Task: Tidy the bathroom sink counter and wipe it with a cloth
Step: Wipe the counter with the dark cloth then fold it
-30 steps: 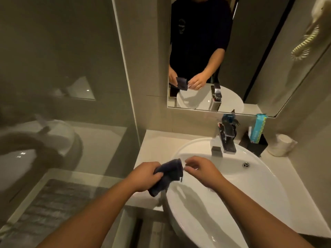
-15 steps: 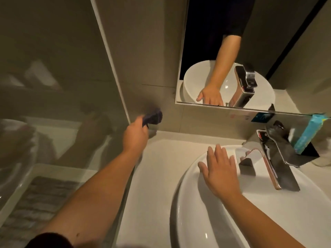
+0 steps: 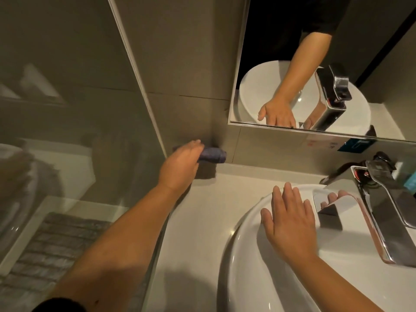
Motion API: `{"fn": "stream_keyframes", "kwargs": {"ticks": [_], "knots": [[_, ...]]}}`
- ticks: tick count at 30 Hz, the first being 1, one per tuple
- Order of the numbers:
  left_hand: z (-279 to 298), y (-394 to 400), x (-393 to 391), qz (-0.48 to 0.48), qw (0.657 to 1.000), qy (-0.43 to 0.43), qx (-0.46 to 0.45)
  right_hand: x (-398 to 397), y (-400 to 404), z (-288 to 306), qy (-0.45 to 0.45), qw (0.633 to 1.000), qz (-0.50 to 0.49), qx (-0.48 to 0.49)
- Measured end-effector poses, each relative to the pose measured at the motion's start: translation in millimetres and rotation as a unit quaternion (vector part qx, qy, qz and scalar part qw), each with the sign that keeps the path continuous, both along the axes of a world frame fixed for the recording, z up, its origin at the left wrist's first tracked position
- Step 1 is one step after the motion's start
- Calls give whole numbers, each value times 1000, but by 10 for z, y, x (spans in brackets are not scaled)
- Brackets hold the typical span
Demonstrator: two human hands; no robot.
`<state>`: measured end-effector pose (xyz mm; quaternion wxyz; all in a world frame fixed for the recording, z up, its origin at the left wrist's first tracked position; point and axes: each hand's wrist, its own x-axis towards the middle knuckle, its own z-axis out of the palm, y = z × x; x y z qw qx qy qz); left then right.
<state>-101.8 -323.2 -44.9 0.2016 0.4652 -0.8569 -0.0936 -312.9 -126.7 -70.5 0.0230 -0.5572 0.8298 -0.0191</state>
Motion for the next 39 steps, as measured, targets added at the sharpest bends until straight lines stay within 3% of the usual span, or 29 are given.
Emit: {"fn": "stream_keyframes", "kwargs": {"ticks": [4,6,11,18,20,23,27,29,30,31,32,34,36,37,39], "knots": [[-504,215,194,-129,975,-163,75,8,-8,-9,0,1000,-6,-17],[-603,265,259,-124,966,-188,126,11,-9,-24,-1,1000,-5,-29],[-608,250,288,-137,957,-212,143,-4,9,-54,-10,998,-7,-60],[-585,1121,640,-79,979,-120,146,-22,46,4,-29,998,17,-48],[-568,1645,819,-90,980,-128,121,-17,65,32,-38,998,22,-38],[-489,2481,1029,-84,962,-198,170,4,77,76,-48,998,25,-29],[-639,3288,1270,-54,956,-209,201,15,80,127,-62,998,30,-5],[-696,3417,1304,-27,958,-156,241,9,87,151,-68,997,30,1],[-582,3479,1268,17,949,-61,310,5,89,158,-70,997,32,6],[-392,3515,1187,71,921,65,377,1,91,160,-72,997,33,9],[-184,3477,1066,139,865,179,448,-4,94,163,-74,997,33,11],[50,3352,925,237,685,376,576,-12,101,168,-76,996,34,14],[291,3070,828,299,561,508,582,-17,99,162,-73,997,33,19],[399,2897,781,311,533,545,568,-21,96,159,-69,997,31,17],[522,2464,657,320,565,579,493,-23,87,160,-64,998,27,11]]}}
